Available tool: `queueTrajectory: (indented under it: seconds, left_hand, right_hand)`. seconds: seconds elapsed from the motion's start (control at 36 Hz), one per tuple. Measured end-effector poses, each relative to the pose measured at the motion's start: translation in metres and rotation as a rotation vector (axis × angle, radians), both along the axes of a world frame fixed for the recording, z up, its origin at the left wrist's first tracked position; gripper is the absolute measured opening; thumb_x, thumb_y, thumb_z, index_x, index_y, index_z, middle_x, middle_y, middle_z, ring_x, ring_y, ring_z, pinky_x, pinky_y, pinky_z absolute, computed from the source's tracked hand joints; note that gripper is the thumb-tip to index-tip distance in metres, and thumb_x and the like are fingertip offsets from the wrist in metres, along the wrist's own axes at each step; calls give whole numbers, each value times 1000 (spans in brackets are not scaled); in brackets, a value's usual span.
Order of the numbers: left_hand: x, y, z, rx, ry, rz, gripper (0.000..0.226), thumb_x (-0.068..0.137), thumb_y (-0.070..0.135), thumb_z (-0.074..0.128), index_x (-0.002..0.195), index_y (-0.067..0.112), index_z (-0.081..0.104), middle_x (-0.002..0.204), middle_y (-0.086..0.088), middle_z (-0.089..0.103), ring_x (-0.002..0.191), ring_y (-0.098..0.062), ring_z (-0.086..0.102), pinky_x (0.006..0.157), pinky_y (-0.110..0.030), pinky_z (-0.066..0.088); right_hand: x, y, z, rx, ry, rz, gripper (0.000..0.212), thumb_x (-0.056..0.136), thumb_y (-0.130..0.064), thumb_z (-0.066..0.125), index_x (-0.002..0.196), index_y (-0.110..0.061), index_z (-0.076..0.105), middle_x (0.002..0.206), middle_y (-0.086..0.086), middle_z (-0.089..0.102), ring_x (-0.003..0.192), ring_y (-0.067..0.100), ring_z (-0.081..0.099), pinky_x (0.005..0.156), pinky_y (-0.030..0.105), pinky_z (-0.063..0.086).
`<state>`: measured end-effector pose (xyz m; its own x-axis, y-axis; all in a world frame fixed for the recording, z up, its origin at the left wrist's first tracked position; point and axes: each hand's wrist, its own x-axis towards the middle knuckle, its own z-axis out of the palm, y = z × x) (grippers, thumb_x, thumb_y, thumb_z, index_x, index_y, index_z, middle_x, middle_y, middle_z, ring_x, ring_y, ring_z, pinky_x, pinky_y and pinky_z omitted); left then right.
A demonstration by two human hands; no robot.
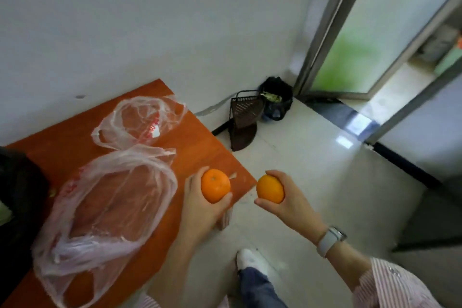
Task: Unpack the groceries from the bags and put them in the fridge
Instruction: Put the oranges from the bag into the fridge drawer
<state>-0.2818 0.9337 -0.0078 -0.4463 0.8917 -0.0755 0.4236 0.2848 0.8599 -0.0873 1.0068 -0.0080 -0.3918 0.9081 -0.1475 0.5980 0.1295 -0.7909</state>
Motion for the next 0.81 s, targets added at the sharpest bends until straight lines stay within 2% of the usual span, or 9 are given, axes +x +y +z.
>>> queueTrajectory:
  seconds: [0.06,0.14,0.22,0.42,0.5,0.58,0.67,0.72,0.81]
  left_hand:
    - [37,2,3,-14,-31,-113,76,71,27,78,134,30,35,131,4,36,112,-10,40,81,-16,34]
    - [97,10,6,-4,-18,-280,74,68,33,79,129,33,38,130,3,37,106,-11,43,85,-25,39]
    - [166,13,13,18,-30,-445,74,69,30,79,130,31,38,124,3,36,101,-9,43,85,-23,38]
    - [372,5,31,102,-52,-850,76,71,25,79,133,30,34,122,9,29,103,-9,42,82,-22,39]
    - [473,-9,38,145,-42,-1019,77,71,25,79,133,28,34,124,6,32,105,-9,41,84,-24,39]
    - [570,-23,48,174,-49,-1166,77,70,24,80,134,21,36,129,-2,38,106,-8,40,85,-21,35]
    - [660,-32,65,228,-50,-1268,78,68,23,81,133,18,39,129,-4,40,107,-9,41,86,-17,32]
    - [709,-36,84,264,-72,-1304,77,68,25,81,133,22,39,126,0,39,106,-8,42,86,-18,32]
    - [771,-34,116,326,-99,-1354,76,71,32,78,133,30,35,122,10,33,103,-7,41,83,-23,37]
  right_hand:
    - [46,-19,5,59,-69,-93,65,70,-52,69,124,-31,41,113,-9,43,98,12,50,84,26,45]
    - [116,-47,10,115,-89,-288,69,69,-58,61,126,-25,42,119,-1,45,100,18,52,84,31,48]
    - [187,-77,14,147,-116,-431,63,77,-49,64,130,-23,38,125,4,39,103,17,47,86,27,45]
    - [368,-166,33,168,-151,-737,59,78,-34,70,127,-27,38,120,-6,32,101,13,46,77,15,38]
    - [458,-205,40,196,-207,-844,62,74,-32,74,126,-23,41,120,-7,39,108,16,48,85,25,42]
    - [542,-238,53,207,-246,-929,65,75,-31,74,129,-21,42,130,0,42,118,18,45,98,37,41]
    - [616,-263,74,225,-276,-1004,66,76,-33,73,132,-24,39,135,0,39,119,17,43,98,32,40]
    - [661,-272,91,252,-279,-1058,64,77,-32,73,132,-22,40,133,1,40,114,14,44,94,27,38]
    - [722,-273,119,309,-291,-1096,63,77,-33,73,131,-21,42,130,0,42,112,15,46,93,27,39]
